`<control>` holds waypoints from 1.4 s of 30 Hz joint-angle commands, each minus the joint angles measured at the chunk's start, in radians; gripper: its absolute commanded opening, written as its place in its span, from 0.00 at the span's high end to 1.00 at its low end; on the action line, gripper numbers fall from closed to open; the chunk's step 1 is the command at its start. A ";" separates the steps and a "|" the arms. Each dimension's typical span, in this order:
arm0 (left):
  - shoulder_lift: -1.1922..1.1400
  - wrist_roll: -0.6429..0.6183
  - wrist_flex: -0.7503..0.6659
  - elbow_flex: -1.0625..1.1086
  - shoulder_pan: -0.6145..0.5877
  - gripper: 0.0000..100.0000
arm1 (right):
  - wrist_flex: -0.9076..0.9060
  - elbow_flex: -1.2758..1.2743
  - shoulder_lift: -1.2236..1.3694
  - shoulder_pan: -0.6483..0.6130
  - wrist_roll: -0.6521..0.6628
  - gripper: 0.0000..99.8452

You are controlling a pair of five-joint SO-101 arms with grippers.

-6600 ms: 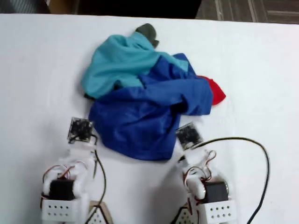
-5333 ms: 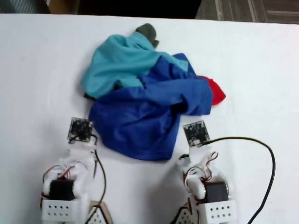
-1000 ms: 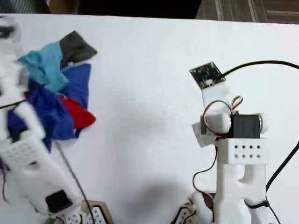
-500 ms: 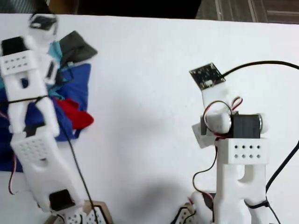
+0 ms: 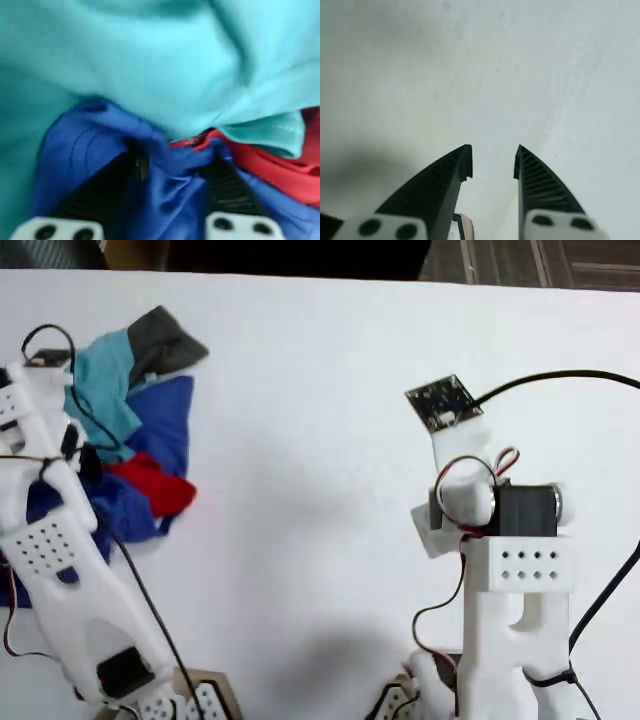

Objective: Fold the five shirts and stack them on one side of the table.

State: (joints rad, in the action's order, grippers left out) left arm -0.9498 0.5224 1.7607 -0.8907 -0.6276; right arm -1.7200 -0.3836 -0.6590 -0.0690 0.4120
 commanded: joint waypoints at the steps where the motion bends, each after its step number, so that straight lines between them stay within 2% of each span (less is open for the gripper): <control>1: 0.005 -0.021 0.018 -0.004 0.078 0.96 | -0.007 0.035 0.005 0.004 0.006 0.85; 5: 0.124 -0.129 0.020 -0.002 0.192 0.97 | -0.005 0.035 0.005 0.007 0.006 0.85; 17: 0.724 -0.140 0.020 0.005 0.747 0.97 | 0.025 -0.031 0.007 0.012 -0.002 0.85; 21: 0.839 -0.140 0.017 -0.002 0.911 0.97 | 0.117 -0.130 0.007 0.084 -0.002 0.85; 24: 0.867 -0.140 0.000 -0.002 0.988 0.97 | 0.156 -0.180 0.007 0.142 0.003 0.85; 30: 0.832 -0.140 -0.037 0.015 1.008 0.97 | 0.150 -0.190 0.004 0.153 0.005 0.85; 34: 0.769 -0.140 0.017 0.024 0.954 0.82 | 0.148 -0.190 0.004 0.150 0.005 0.85; 36: 0.744 -0.140 0.021 0.024 0.899 0.77 | 0.148 -0.190 0.004 0.150 0.005 0.85; 42: 0.703 -0.114 0.018 0.024 0.667 0.78 | 0.153 -0.187 0.005 0.136 0.006 0.85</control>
State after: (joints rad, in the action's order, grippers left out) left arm -0.2363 0.3890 1.7683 -0.8646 0.1565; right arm -1.5804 -0.5754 -0.6559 0.0767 0.4120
